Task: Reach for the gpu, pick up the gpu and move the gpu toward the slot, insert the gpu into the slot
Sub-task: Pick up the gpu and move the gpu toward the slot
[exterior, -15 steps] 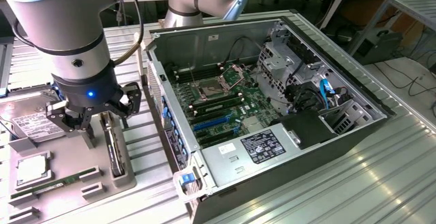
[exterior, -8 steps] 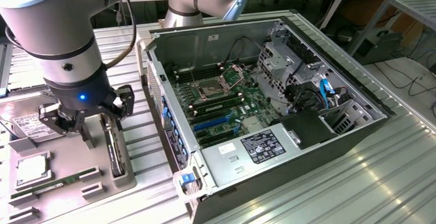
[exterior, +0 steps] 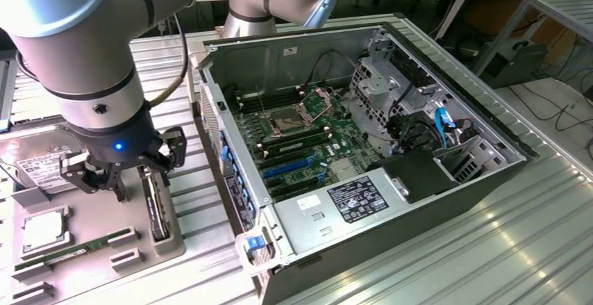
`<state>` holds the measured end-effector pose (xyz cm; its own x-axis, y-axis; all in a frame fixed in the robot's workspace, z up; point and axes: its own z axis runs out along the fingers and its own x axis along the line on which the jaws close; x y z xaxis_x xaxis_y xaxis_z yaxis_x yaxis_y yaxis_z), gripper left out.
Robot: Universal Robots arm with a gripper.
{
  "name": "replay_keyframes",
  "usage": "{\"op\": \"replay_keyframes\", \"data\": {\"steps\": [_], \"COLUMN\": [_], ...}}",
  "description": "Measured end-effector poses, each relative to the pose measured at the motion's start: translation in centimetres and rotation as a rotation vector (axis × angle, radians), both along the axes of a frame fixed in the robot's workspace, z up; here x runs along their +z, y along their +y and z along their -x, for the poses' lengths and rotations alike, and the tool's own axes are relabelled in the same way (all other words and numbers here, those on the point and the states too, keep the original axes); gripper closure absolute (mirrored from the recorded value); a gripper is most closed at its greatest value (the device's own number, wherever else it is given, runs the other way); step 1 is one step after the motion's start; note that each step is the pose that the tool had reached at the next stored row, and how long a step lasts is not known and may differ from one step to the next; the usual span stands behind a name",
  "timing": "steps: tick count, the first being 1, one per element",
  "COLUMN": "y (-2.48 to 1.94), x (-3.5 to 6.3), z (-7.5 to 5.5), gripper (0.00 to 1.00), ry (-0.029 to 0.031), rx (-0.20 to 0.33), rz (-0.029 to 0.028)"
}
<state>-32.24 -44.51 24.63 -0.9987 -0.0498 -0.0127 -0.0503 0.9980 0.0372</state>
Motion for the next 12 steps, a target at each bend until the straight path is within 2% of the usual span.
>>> {"op": "replay_keyframes", "data": {"steps": [12], "y": [-0.29], "x": [-1.47], "z": [-0.3], "gripper": [0.34], "ry": [0.0001], "rx": [0.000], "rz": [0.0015]}}
